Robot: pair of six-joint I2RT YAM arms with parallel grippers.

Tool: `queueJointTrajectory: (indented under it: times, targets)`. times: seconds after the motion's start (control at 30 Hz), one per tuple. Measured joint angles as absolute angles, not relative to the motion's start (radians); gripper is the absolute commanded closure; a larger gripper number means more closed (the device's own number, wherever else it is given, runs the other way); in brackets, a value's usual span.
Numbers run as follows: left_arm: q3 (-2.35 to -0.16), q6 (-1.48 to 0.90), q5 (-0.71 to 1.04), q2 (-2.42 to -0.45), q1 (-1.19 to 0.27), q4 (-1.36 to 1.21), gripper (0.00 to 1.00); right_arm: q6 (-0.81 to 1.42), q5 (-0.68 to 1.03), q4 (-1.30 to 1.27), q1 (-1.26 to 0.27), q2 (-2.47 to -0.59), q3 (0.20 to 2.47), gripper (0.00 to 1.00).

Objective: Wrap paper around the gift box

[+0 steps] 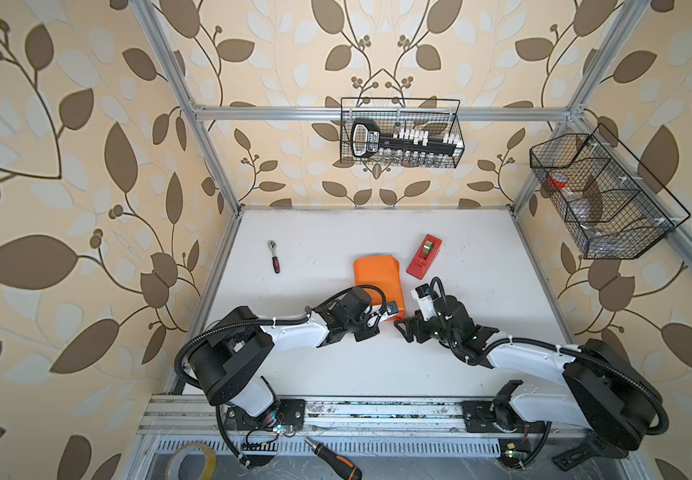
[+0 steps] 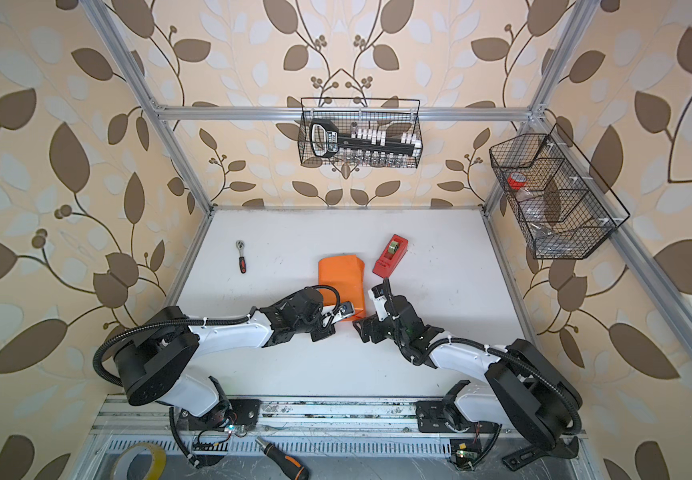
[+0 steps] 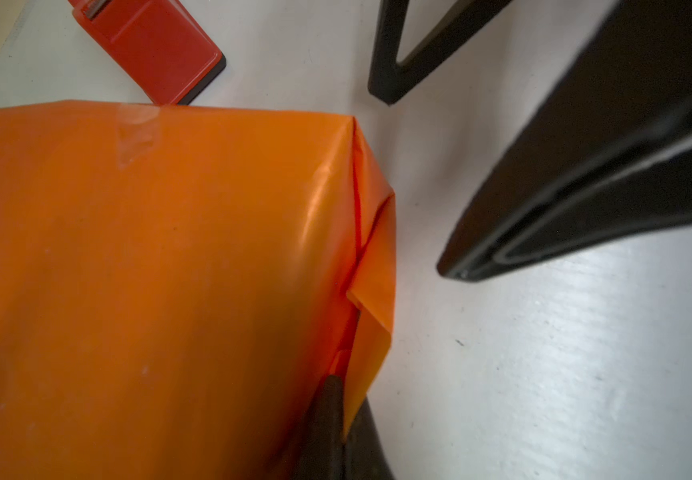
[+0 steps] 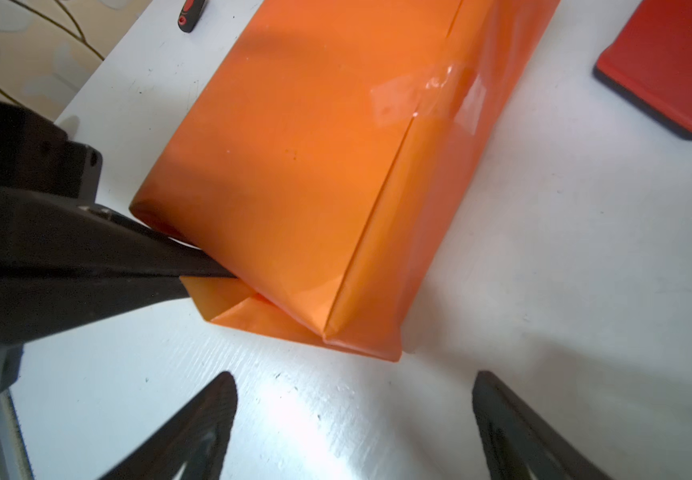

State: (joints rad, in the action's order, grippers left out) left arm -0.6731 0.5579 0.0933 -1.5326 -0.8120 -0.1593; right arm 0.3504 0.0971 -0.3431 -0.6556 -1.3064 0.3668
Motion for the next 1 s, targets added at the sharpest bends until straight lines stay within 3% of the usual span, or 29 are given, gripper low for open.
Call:
queueJointTrajectory:
  times: [0.6, 1.0]
  targets:
    - [-0.673, 0.558, 0.093, -1.533, -0.812, -0.159, 0.95, 0.385, 0.052, -0.641, -0.681, -1.562, 0.366, 0.18]
    - [-0.673, 0.556, 0.088, -1.533, -0.812, -0.161, 0.82, 0.419, 0.033, -0.655, -0.681, -1.572, 0.366, 0.3]
